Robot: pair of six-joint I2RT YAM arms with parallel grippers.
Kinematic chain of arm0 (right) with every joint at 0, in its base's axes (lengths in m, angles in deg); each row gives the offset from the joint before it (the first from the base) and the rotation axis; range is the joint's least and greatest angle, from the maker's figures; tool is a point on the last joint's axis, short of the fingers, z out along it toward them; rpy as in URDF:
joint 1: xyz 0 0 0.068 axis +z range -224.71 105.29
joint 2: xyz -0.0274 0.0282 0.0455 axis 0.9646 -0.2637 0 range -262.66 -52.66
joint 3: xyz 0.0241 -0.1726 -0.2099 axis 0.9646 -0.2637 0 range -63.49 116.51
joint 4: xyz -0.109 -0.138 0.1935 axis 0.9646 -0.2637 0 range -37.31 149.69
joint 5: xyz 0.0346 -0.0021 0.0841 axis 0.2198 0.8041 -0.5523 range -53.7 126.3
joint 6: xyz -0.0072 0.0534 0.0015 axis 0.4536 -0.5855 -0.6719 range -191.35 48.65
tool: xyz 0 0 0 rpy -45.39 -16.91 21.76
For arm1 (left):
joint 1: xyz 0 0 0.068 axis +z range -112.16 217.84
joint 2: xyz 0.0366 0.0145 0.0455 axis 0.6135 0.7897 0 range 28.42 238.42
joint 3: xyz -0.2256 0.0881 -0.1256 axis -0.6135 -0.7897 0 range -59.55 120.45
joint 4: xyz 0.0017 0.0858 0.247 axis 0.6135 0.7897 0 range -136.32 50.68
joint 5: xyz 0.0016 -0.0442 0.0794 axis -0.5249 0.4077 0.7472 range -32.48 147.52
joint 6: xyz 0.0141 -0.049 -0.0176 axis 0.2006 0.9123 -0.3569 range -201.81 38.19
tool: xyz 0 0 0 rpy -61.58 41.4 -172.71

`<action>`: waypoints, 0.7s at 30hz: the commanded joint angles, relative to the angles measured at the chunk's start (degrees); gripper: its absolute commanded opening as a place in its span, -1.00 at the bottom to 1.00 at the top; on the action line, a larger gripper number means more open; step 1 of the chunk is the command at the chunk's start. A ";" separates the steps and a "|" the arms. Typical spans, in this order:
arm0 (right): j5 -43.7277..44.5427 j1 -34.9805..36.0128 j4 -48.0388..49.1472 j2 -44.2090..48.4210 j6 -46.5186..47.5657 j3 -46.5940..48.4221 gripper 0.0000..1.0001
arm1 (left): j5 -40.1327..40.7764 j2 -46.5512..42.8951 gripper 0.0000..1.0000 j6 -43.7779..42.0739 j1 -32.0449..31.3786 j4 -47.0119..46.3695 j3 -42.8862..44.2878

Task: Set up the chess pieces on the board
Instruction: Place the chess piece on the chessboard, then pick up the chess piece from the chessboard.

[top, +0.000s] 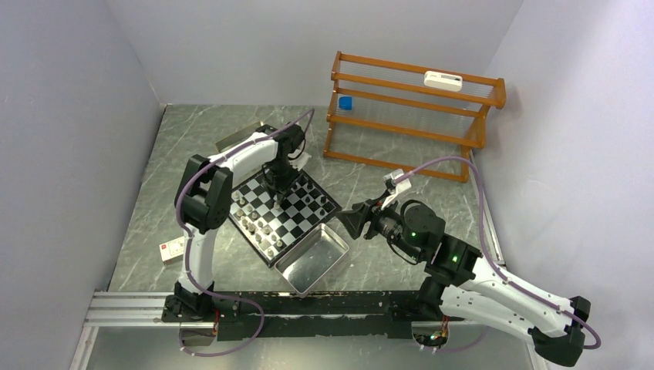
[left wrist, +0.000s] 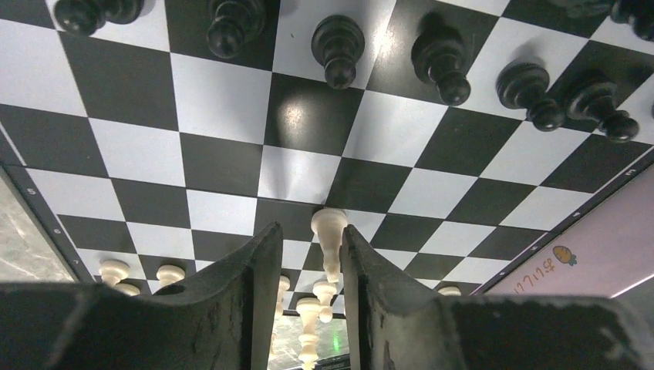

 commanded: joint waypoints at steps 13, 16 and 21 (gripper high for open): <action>0.46 -0.07 1.69 -0.39 -0.67 0.27 0.22 | 2.57 -6.51 -0.26 0.60 -0.56 -2.61 -5.48; 0.46 -0.05 1.69 -0.41 -0.62 0.27 0.22 | 1.68 -6.81 -0.24 0.64 -0.68 -3.48 -6.45; 0.46 -0.05 1.61 -0.40 -0.74 0.04 0.22 | 0.27 -7.92 -0.27 1.06 -0.85 -4.75 -6.87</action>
